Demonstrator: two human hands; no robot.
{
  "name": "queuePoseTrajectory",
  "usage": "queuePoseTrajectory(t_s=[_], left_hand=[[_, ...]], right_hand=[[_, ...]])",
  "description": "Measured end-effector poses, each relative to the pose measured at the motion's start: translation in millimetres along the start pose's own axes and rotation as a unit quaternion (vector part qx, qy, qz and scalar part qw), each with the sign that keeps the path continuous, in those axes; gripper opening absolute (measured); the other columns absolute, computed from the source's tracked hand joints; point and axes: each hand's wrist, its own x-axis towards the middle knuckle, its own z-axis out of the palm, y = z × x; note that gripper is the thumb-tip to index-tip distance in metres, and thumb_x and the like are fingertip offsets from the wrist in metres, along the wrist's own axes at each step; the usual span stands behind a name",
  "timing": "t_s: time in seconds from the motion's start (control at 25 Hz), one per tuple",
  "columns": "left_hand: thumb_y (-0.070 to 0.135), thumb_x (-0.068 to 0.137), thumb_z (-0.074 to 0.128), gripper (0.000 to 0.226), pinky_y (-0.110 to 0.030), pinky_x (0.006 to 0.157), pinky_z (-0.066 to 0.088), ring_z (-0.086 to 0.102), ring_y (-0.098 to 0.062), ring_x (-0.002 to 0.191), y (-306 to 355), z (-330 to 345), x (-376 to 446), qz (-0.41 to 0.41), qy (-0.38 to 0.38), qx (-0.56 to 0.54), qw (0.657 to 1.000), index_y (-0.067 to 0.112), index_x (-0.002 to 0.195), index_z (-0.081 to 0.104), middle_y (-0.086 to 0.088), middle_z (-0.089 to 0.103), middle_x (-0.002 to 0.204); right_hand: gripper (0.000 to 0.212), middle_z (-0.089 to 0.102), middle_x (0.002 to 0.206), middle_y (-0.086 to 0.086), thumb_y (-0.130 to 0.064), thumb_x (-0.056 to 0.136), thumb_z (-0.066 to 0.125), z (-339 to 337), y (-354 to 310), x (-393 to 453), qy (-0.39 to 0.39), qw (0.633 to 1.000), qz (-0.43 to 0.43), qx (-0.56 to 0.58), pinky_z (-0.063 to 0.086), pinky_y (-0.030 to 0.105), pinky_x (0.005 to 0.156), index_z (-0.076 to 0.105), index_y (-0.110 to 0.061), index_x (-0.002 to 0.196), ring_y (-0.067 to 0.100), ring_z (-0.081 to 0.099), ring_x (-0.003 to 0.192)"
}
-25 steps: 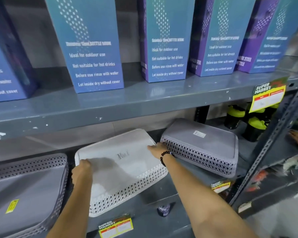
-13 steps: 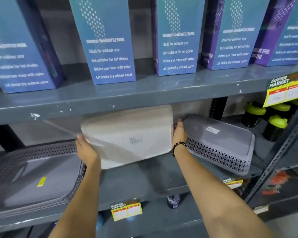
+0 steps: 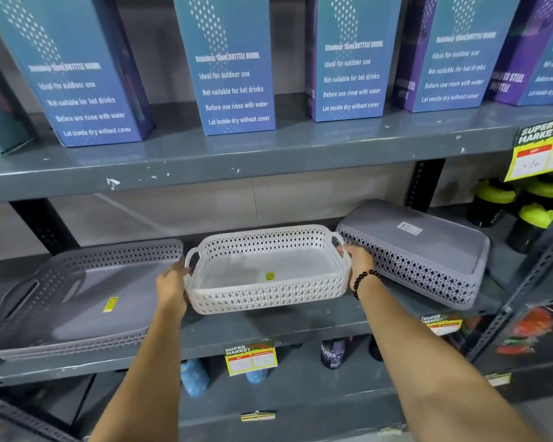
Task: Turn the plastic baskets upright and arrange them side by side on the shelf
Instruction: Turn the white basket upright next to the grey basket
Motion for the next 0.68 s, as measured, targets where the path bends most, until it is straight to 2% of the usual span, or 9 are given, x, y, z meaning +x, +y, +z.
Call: queuePoseTrajectory(t_s=[0.08,0.12,0.16,0.24,0.28,0.36,0.52,0.68], left_hand=[[-0.009,0.09,0.038,0.045,-0.037,0.071,0.049,0.058,-0.031,0.089,-4,-1,-4,0.043,0.019,0.108,0.993,0.002,0.131,0.054,-0.019,0.063,0.119],[-0.01,0.09,0.035,0.048,-0.038,0.072,0.048,0.057,-0.032,0.091,-9,0,-5,0.066,0.036,0.171,0.982,0.003,0.132,0.054,-0.021,0.06,0.125],[-0.011,0.089,0.034,0.049,-0.036,0.072,0.047,0.055,-0.032,0.088,-12,0,-10,0.081,0.055,0.23,0.968,0.002,0.132,0.054,-0.024,0.06,0.125],[-0.013,0.088,0.036,0.045,-0.035,0.068,0.045,0.054,-0.033,0.08,-19,3,-14,0.107,0.079,0.314,0.94,-0.002,0.126,0.057,-0.03,0.063,0.109],[-0.013,0.088,0.037,0.042,-0.039,0.067,0.047,0.056,-0.038,0.081,-21,4,-14,0.117,0.086,0.34,0.929,-0.005,0.123,0.058,-0.031,0.063,0.102],[-0.015,0.088,0.037,0.038,-0.045,0.072,0.05,0.061,-0.045,0.091,-23,8,-18,0.135,0.096,0.381,0.91,-0.007,0.118,0.058,-0.033,0.063,0.102],[-0.018,0.088,0.037,0.035,-0.047,0.079,0.053,0.062,-0.043,0.094,-25,8,-24,0.193,0.101,0.47,0.856,-0.007,0.114,0.058,-0.031,0.065,0.103],[-0.018,0.088,0.039,0.031,-0.047,0.079,0.053,0.063,-0.044,0.093,-25,6,-26,0.226,0.093,0.512,0.823,-0.008,0.109,0.058,-0.03,0.065,0.102]], right_hand=[[0.03,0.062,0.047,-0.007,-0.01,0.087,0.052,1,0,-3,0.011,0.996,-0.012,-0.083,0.045,0.012,0.045,0.053,-0.02,0.059,0.006,0.056,0.048],[0.035,0.058,0.043,-0.007,-0.006,0.089,0.049,1,3,-2,0.02,0.991,-0.023,-0.128,0.042,0.009,0.041,0.049,-0.021,0.058,0.0,0.054,0.042],[0.035,0.057,0.05,-0.001,-0.003,0.088,0.048,1,6,-5,0.028,0.986,-0.033,-0.161,0.042,0.01,0.046,0.05,-0.02,0.058,0.002,0.055,0.044],[0.024,0.059,0.071,0.011,0.0,0.081,0.048,-1,14,-8,0.032,0.988,-0.025,-0.152,0.043,0.022,0.063,0.063,-0.013,0.067,0.018,0.055,0.065],[0.022,0.062,0.079,0.013,0.0,0.079,0.049,-1,18,-8,0.035,0.99,-0.021,-0.137,0.043,0.026,0.065,0.069,-0.011,0.077,0.02,0.053,0.07],[0.027,0.068,0.092,0.014,-0.001,0.08,0.054,-2,21,-9,0.03,0.991,-0.023,-0.129,0.047,0.027,0.062,0.073,-0.01,0.096,0.022,0.055,0.075],[0.027,0.068,0.092,0.012,-0.002,0.084,0.054,0,23,-14,0.021,0.99,-0.046,-0.131,0.05,0.03,0.071,0.071,-0.009,0.104,0.021,0.057,0.078],[0.03,0.068,0.093,0.011,0.0,0.085,0.051,3,25,-12,0.033,0.99,-0.055,-0.122,0.053,0.035,0.082,0.071,-0.009,0.106,0.023,0.059,0.08]])
